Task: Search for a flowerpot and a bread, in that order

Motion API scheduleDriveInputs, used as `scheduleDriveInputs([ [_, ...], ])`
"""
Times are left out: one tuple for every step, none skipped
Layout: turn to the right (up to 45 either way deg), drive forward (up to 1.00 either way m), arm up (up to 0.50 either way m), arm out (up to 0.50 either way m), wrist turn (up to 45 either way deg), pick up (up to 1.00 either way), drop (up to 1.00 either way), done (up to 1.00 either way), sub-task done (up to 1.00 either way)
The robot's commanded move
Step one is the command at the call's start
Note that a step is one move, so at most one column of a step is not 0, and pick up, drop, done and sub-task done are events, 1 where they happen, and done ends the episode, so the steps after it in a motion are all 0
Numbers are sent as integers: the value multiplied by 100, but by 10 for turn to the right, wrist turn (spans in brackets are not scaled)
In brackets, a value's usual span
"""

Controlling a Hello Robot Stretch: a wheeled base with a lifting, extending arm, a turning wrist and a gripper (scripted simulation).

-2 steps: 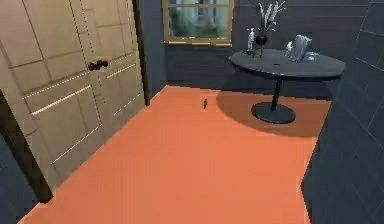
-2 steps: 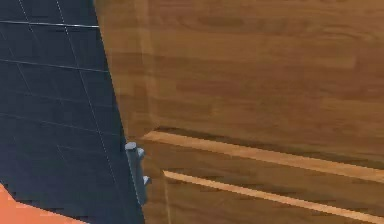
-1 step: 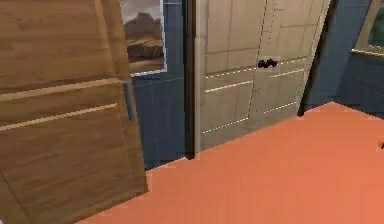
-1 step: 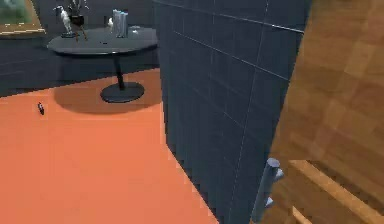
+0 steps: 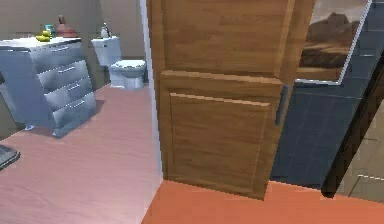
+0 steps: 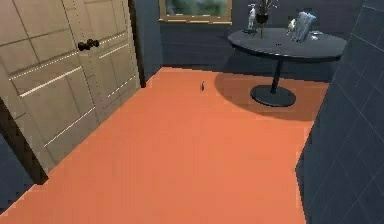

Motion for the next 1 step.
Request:
scheduleDriveInputs([
  [-30, 0, 0, 0, 0, 0, 0, 0, 0],
])
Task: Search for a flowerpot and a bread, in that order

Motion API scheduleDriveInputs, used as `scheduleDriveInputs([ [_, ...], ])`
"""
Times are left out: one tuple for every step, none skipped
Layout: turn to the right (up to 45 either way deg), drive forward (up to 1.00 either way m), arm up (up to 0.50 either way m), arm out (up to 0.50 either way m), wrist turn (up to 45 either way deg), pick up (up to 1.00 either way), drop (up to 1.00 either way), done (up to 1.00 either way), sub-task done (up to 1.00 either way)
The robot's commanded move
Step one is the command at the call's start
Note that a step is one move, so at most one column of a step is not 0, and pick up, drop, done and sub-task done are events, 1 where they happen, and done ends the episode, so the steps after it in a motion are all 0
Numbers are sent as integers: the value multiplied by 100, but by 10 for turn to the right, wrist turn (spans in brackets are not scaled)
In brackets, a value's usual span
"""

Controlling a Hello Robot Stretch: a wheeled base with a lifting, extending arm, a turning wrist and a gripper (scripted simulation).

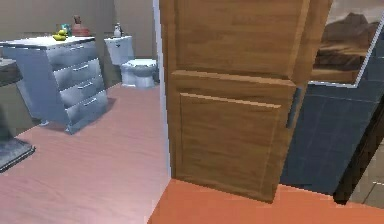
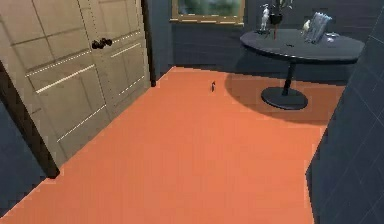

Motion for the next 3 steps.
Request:
scheduleDriveInputs([
  [0, 15, 0, 0, 0, 0, 0, 0, 0],
  [-450, 0, 0, 0, 0, 0, 0, 0, 0],
  [-450, 0, 0, 0, 0, 0, 0, 0, 0],
])
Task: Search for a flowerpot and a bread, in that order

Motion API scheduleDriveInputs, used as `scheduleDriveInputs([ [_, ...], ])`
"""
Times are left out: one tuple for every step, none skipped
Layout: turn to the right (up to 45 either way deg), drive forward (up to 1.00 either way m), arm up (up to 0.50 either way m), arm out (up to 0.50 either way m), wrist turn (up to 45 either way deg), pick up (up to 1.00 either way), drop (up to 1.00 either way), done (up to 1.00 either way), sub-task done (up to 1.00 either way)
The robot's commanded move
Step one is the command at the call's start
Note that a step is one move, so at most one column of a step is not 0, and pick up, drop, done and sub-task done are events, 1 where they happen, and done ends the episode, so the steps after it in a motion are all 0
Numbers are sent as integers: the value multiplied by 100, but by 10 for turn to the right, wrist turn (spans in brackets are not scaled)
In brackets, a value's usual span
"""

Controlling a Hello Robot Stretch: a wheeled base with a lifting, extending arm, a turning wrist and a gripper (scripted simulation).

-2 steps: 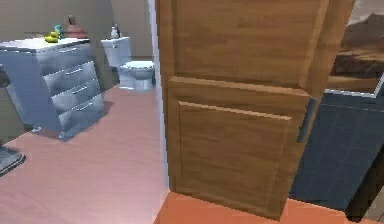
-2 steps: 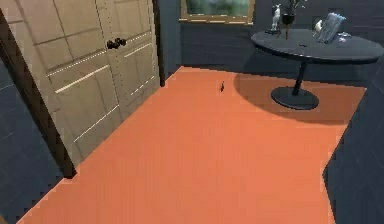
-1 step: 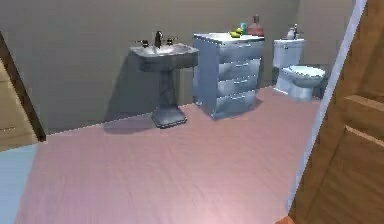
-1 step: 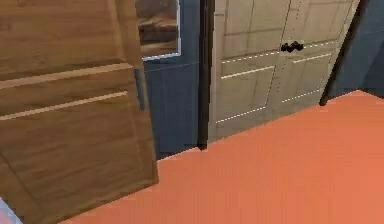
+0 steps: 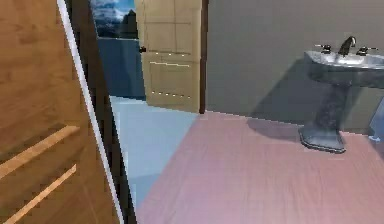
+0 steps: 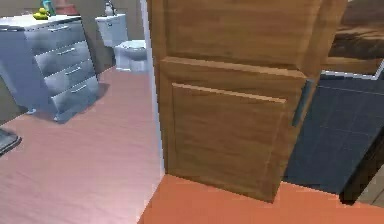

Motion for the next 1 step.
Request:
scheduleDriveInputs([
  [0, 100, 0, 0, 0, 0, 0, 0, 0],
])
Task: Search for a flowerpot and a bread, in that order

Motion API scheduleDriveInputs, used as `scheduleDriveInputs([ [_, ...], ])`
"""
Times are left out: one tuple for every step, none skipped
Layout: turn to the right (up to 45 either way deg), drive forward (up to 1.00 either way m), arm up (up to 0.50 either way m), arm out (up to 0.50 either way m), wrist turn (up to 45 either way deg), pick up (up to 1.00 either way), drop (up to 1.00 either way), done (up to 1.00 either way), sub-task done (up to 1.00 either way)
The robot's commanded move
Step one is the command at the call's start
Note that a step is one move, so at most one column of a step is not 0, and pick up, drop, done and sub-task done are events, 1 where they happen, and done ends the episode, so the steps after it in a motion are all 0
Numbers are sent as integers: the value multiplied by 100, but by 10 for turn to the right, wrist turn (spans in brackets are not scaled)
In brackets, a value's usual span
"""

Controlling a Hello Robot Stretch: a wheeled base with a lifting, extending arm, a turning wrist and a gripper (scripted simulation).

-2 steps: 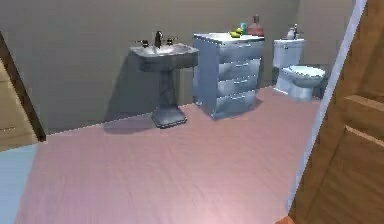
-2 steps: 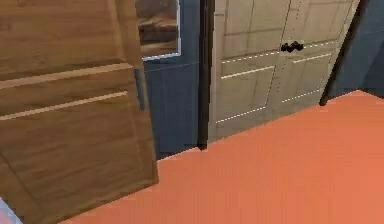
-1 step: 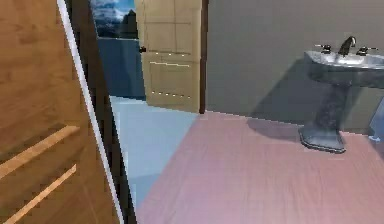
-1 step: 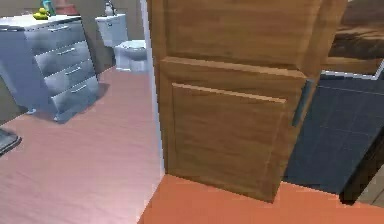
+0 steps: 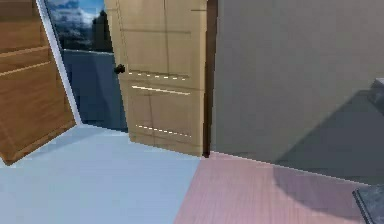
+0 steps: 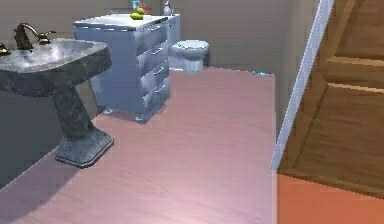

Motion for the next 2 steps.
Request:
scheduleDriveInputs([
  [0, 35, 0, 0, 0, 0, 0, 0, 0],
  [-450, 0, 0, 0, 0, 0, 0, 0, 0],
])
